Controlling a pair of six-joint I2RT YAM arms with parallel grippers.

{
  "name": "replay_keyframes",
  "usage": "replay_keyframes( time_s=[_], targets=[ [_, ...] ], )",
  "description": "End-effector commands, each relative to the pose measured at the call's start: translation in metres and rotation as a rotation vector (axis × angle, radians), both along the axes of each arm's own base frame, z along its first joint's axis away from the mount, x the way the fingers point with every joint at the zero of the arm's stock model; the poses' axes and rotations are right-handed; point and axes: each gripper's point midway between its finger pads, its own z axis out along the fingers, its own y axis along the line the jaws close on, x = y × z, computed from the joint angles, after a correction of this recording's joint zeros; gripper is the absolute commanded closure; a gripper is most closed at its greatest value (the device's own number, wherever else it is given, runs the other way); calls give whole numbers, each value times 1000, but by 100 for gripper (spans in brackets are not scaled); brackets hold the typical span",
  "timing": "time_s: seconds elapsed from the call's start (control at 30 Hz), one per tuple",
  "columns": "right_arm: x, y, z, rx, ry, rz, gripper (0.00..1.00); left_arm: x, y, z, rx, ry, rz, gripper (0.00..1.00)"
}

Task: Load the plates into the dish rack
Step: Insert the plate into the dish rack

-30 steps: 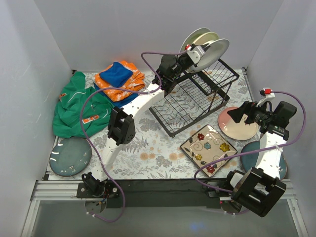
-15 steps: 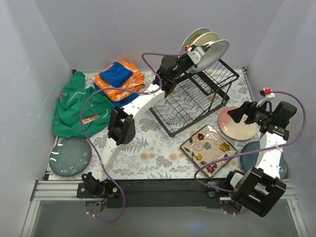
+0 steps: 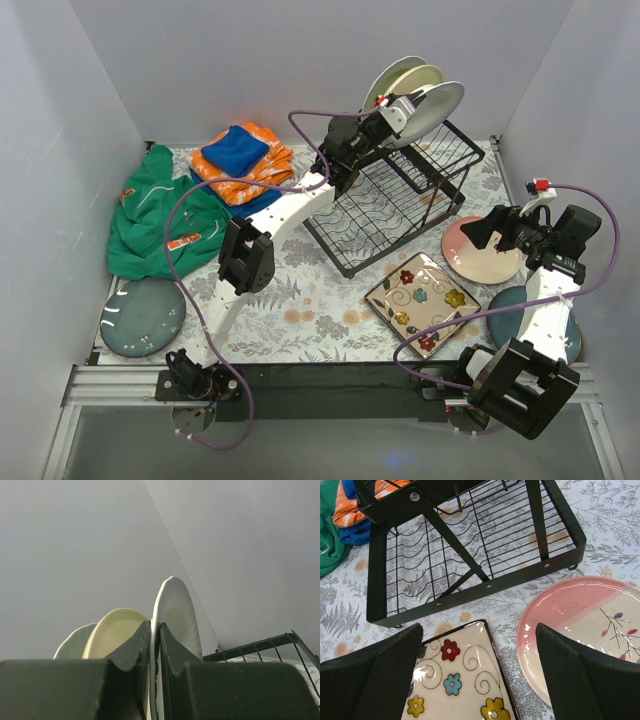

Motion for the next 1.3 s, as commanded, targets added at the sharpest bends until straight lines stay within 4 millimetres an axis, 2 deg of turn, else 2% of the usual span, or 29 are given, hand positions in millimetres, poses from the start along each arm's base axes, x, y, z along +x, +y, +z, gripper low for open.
replay_keyframes(
  time_s=[0.0, 0.2, 0.37, 0.6, 0.7, 0.83, 1.1, 1.27],
  targets=[
    [-1, 1, 7, -1, -20, 18, 2, -34, 49, 109, -167, -186, 86, 100],
    [0, 1, 6, 3, -15, 20, 2, -33, 43, 99, -157, -159, 69, 92],
    [-1, 2, 6, 2, -16, 20, 2, -33, 41, 96, -166, -146, 64, 75],
    [0, 1, 6, 2, -16, 20, 2, -34, 43, 99, -182, -141, 71, 59],
    [-1, 2, 7, 2, -18, 20, 2, -35, 46, 104, -198, -138, 75, 55],
    [-1, 2, 7, 3, -17, 21, 2, -31, 52, 106, -218, -131, 115, 53],
    [-2, 3, 7, 3, -17, 23, 2, -14, 59, 91, -229, -88, 208, 52],
    [-2, 2, 6, 3, -14, 20, 2, -10, 56, 82, -222, -62, 202, 51]
  ],
)
